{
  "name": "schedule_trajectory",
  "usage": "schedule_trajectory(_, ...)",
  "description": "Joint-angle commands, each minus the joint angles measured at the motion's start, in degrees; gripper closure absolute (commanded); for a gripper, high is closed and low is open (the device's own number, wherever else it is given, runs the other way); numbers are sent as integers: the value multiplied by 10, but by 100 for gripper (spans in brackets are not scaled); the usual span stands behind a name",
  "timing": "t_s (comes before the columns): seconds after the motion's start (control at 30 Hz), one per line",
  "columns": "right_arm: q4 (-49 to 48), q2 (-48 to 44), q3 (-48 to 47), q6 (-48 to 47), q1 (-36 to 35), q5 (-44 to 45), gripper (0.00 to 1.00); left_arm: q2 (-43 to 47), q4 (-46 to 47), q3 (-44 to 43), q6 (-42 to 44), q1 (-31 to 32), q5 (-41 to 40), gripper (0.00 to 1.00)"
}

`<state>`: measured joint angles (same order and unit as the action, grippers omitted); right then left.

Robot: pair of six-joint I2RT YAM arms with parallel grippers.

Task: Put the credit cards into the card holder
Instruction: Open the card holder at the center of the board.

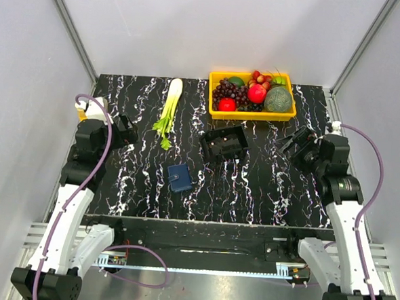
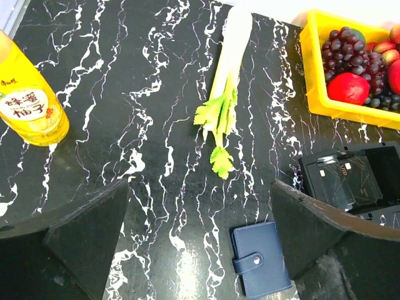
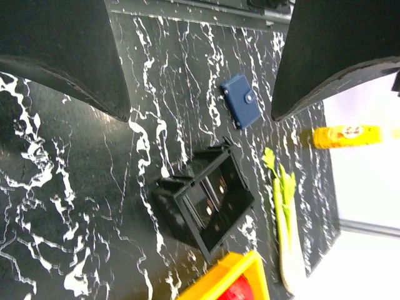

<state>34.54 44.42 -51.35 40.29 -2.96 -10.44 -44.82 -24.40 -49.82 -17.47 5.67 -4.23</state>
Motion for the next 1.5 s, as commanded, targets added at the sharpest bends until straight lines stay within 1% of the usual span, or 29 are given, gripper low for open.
schedule_trajectory(0.0, 47, 65, -44, -31, -21, -35, 1, -6, 13, -19, -34, 0, -34, 1)
schedule_trajectory(0.07, 65, 84, -63, -36, -65, 17, 0, -12, 5, -26, -46, 0, -44, 1)
schedule_trajectory(0.17, 86, 119, -93, -20, -175, 120, 0, -18, -6, -36, -21, 0, 3, 1)
schedule_trajectory(0.23, 103, 143, -108, 6, -223, 180, 1, -22, -13, -41, 0, 0, 29, 1)
schedule_trajectory(0.27, 112, 149, -112, 28, -238, 203, 1, -24, -23, -45, -1, 0, 25, 1)
schedule_trajectory(0.33, 105, 154, -107, 64, -272, 236, 1, -32, -69, -51, -43, -1, -28, 1)
schedule_trajectory(0.4, 102, 159, -101, 115, -298, 269, 1, -35, -79, -49, -39, 0, -61, 1)
schedule_trajectory(0.47, 107, 173, -109, 154, -332, 298, 1, -38, -85, -48, -26, 0, -61, 1)
schedule_trajectory(0.53, 117, 191, -124, 195, -376, 337, 0, -38, -89, -36, -27, 0, -72, 1)
schedule_trajectory(0.6, 121, 214, -142, 230, -429, 376, 1, -36, -89, -27, -27, 0, -67, 1)
schedule_trajectory(0.7, 119, 272, -162, 274, -477, 414, 1, -36, -84, -12, -34, 0, -59, 1)
schedule_trajectory(0.77, 119, 312, -169, 321, -478, 415, 0, -38, -84, -9, -40, 0, -49, 1)
schedule_trajectory(0.87, 107, 359, -184, 365, -478, 445, 1, -40, -82, -1, -48, 0, -33, 1)
schedule_trajectory(0.97, 69, 406, -211, 363, -476, 447, 1, -40, -77, 8, -58, 0, -16, 1)
schedule_trajectory(1.1, 69, 476, -271, 355, -456, 417, 0, -47, -74, 12, -72, 0, -5, 1)
schedule_trajectory(1.17, 69, 500, -280, 372, -436, 402, 1, -52, -72, 14, -71, 0, 4, 1)
schedule_trajectory(1.27, 56, 523, -277, 373, -405, 365, 1, -58, -71, 10, -70, 0, 13, 1)
schedule_trajectory(1.33, 57, 527, -270, 361, -402, 370, 1, -60, -71, 10, -65, 0, 13, 1)
schedule_trajectory(1.47, 50, 514, -227, 363, -402, 371, 1, -58, -70, 13, -59, 0, 8, 1)
